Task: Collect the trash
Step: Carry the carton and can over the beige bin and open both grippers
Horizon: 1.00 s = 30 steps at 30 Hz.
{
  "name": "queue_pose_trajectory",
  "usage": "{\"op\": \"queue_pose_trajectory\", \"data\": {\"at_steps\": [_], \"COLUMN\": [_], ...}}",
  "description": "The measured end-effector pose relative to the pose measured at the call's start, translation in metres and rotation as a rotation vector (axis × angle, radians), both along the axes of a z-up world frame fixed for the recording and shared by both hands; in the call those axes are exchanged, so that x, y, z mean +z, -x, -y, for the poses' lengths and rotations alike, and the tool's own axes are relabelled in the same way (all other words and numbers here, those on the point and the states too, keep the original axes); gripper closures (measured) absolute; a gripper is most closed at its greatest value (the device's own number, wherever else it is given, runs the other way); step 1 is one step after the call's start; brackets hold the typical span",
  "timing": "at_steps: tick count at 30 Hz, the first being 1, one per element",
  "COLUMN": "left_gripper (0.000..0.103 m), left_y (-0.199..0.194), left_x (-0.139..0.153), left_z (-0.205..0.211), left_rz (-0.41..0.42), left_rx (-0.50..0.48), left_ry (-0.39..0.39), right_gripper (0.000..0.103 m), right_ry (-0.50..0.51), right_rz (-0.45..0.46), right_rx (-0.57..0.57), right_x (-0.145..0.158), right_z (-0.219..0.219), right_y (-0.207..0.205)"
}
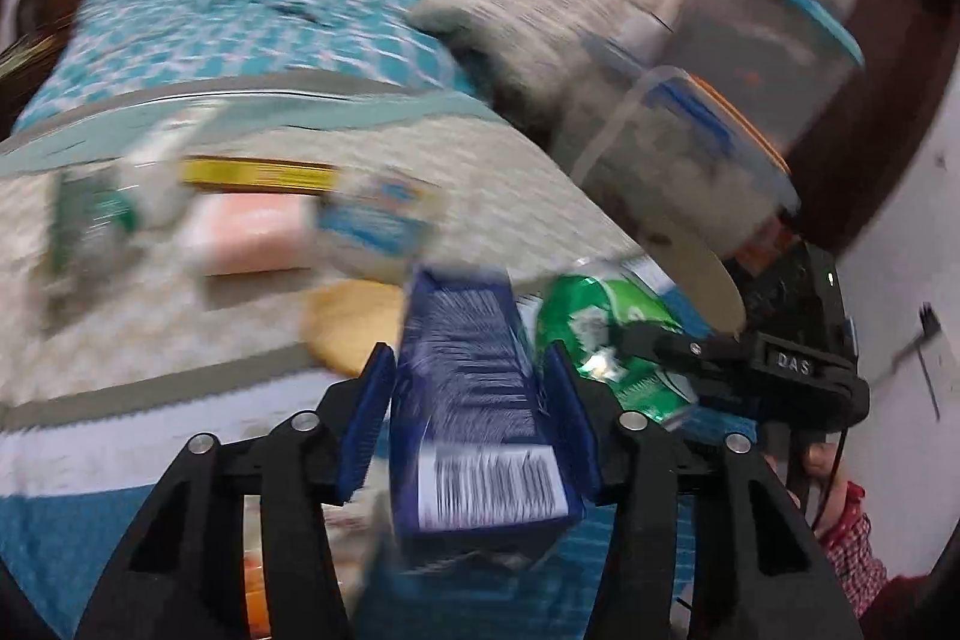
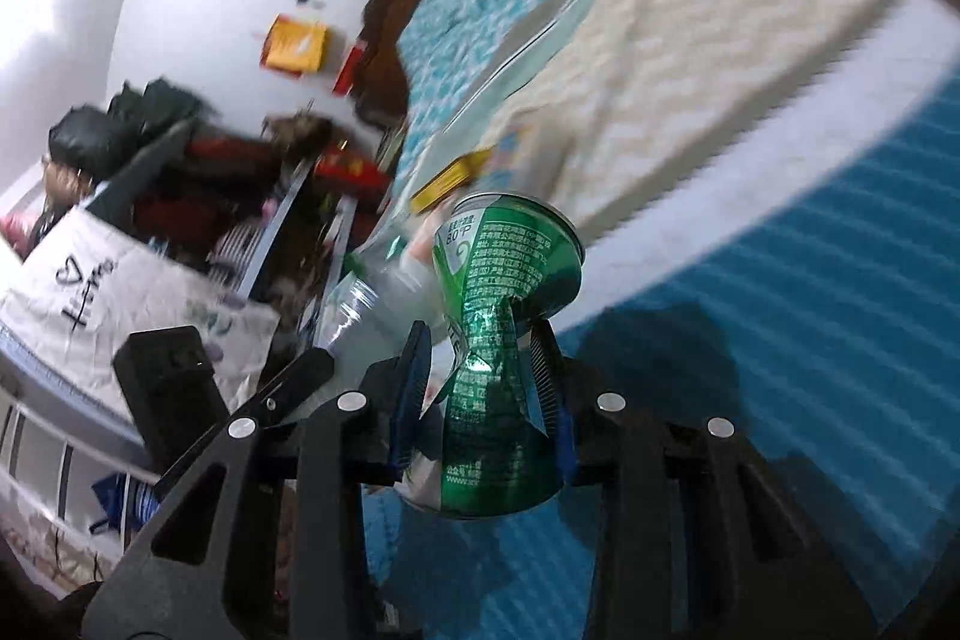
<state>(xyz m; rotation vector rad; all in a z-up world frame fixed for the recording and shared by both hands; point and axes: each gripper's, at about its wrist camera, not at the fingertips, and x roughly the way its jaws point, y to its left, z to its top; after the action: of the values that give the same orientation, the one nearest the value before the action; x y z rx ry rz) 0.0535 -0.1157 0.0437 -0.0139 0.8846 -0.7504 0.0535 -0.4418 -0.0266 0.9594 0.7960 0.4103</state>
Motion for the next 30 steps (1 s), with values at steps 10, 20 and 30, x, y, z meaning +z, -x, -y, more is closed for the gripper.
{"op": "queue_pose_trajectory", "data": {"at_steps": [10,20,30], "left_gripper": [0.058,0.029,0.052], "left_y": [0.011,0.046,0.058], "left_x": [-0.016,-0.048,-0.055], "left_z": [0.088,0.054,0.065], "left_rz": [0.063,0.011,0.033], "left_rx": [-0.122,-0.18,-0.245], "left_ry": [-0.149,-0.298,-0.377], "right_gripper": [0.066,0.066,0.067], "right_ry": [0.007,-0.021,-0.031], "right_rz": [-0.008,-0.014,-0.014], "right_rx": [-0.139,-0.122,-0.135], "right_x": [-0.008,-0.027,-0.03], "right_z": [0.068,0.068,0.07], "right_y": [0.04,0.048,0.054]}}
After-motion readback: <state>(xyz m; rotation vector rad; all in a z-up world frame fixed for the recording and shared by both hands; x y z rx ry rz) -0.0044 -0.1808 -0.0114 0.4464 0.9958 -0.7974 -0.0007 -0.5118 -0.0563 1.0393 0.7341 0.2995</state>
